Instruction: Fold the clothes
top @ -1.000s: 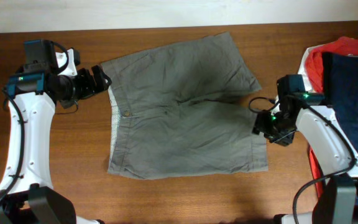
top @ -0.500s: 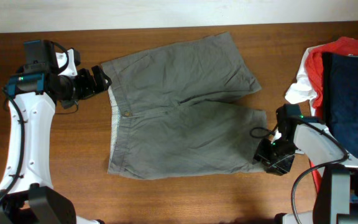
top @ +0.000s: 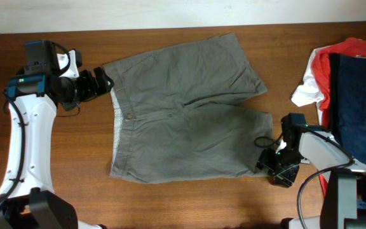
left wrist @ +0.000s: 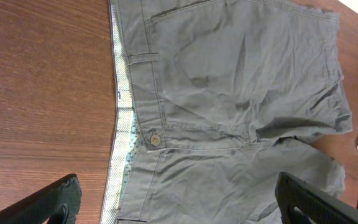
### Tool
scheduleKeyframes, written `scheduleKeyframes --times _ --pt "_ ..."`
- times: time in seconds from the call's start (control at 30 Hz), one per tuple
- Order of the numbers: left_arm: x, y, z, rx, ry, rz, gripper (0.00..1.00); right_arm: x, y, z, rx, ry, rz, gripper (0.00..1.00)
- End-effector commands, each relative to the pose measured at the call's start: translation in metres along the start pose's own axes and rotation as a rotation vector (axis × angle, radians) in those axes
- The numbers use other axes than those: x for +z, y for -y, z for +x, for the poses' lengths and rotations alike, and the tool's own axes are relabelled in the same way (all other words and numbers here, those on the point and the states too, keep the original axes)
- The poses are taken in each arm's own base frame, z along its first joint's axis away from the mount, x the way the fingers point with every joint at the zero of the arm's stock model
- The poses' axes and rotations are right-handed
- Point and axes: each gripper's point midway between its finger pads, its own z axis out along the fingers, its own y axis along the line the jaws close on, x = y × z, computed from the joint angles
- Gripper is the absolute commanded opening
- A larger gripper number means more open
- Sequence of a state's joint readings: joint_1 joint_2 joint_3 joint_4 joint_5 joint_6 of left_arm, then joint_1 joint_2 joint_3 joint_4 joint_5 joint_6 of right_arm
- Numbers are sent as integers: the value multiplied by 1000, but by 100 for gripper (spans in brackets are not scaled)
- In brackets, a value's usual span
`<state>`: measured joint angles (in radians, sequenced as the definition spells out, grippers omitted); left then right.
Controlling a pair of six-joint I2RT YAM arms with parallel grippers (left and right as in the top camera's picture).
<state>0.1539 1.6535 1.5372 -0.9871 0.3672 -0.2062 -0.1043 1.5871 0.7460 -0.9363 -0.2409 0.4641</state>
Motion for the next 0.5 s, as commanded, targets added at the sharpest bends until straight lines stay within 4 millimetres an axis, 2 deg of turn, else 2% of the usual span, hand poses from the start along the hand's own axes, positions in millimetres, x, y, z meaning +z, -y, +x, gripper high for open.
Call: scheduleKeyframes --times 0.0,0.07,0.13,0.17,0.23,0.3,0.33,0.37,0.4,0.43,0.47 --pt "0 0 0 -6 -3 8 99 -4 8 -10 -12 36 58 65" --pt "0 0 0 -6 -3 8 99 -5 16 -14 -8 59 106 65" --pt "0 0 0 -6 -3 8 99 -5 14 -19 14 80 95 55" --pt "0 0 0 -6 -3 8 99 -5 12 -21 14 88 85 54" --pt "0 0 0 -7 -3 8 99 -4 3 -19 10 72 37 59" --pt "0 0 0 -7 -3 8 99 -4 1 -18 10 66 25 60" --pt "0 0 0 -6 -3 8 99 -4 -1 -20 8 72 16 66" --pt "0 0 0 -7 -3 8 99 -4 -6 -21 4 72 -13 67" --pt "0 0 0 -7 -3 8 99 -4 -8 -21 3 71 -20 64" --pt "0 0 0 -7 -3 8 99 -4 -7 -21 2 73 -17 55" --pt "0 0 0 -6 -3 8 99 -4 -5 -22 3 79 -5 55"
